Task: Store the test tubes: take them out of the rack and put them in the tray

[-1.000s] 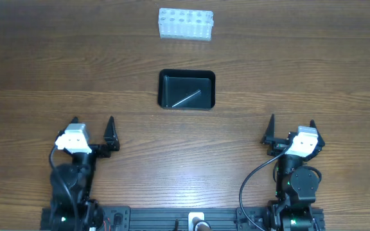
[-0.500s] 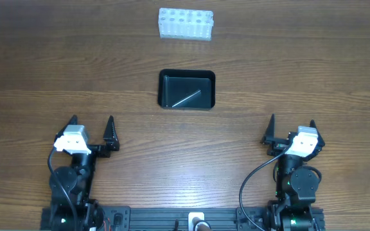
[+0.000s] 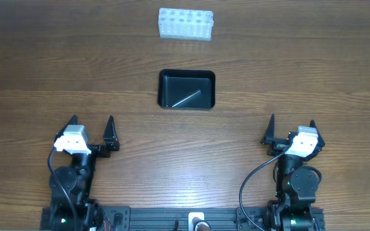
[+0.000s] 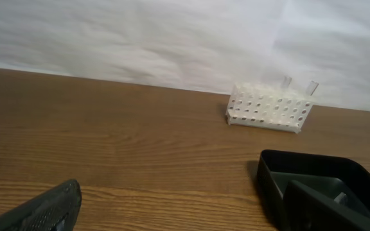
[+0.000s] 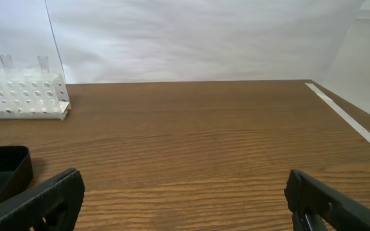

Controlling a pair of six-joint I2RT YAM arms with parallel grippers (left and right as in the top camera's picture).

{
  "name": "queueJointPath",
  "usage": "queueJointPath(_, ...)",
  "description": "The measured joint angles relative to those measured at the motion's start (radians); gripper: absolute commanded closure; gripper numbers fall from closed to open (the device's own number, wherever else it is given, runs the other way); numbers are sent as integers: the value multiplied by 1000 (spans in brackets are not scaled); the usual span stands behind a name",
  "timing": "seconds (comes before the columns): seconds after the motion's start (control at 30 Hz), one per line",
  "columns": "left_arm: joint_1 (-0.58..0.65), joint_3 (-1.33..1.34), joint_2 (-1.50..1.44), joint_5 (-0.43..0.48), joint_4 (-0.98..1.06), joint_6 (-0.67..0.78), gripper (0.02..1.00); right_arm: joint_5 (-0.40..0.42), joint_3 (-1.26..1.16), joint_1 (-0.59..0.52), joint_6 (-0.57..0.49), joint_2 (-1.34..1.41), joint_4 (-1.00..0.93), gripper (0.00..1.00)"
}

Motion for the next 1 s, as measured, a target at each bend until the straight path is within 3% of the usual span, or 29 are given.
queueJointPath(0.43,0,0,0,0,0,0,18,0,0,0,0,1,5,9)
queueJointPath(0.6,0,0,0,0,0,0,18,-22,0,0,0,51,163,9)
queueJointPath(0.77,0,0,-2,0,-1,0,18,-132,25,7,23,349,387,9)
queueJointPath(1.0,0,0,-1,0,-1,0,20,-210,282,114,52,893,478,7)
